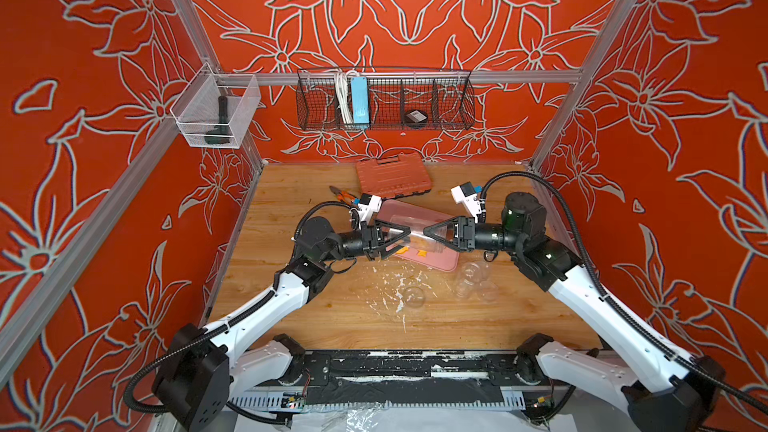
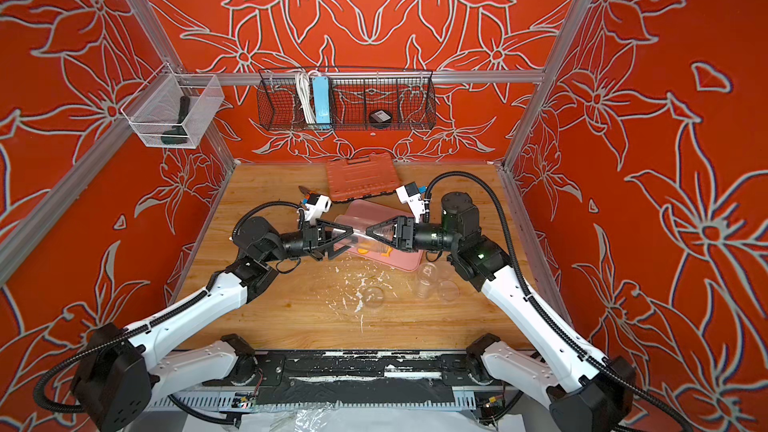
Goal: Pour the cookies out of the jar
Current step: Place the jar at the center of the board.
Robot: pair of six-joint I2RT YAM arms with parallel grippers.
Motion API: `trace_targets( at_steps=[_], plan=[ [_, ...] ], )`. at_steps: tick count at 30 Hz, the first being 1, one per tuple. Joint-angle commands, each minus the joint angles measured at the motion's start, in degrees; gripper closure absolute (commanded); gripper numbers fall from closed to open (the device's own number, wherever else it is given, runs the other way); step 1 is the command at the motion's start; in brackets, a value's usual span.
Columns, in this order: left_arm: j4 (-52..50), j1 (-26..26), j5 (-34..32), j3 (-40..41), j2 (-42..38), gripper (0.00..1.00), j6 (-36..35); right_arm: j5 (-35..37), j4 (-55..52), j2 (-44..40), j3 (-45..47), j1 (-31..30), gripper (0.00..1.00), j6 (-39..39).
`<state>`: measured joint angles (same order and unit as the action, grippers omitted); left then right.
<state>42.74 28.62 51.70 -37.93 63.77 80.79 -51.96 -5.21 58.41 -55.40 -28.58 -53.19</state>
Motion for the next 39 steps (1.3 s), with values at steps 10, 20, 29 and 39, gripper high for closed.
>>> trace_targets(
  at_steps=[10, 20, 29, 39],
  plan=[
    [2.6, 0.5, 0.6, -0.7, -0.2, 0.32, -0.4, -3.9, 0.1, -1.1, 0.2, -0.2, 0.27, -0.9],
    [2.8, 0.5, 0.6, -0.6, -0.2, 0.32, -0.1, -6.2, 3.6, -1.0, 0.9, -0.2, 0.31, -3.9],
    [1.6, 0.5, 0.2, -0.5, -0.8, 0.26, -0.4, -4.9, 2.9, -1.5, 0.9, -0.2, 0.36, -3.3],
    [-9.2, 0.5, -0.8, -2.4, -2.9, 0.06, -7.2, -2.7, -3.8, -1.6, -0.8, 0.1, 0.35, 0.4]
  ],
)
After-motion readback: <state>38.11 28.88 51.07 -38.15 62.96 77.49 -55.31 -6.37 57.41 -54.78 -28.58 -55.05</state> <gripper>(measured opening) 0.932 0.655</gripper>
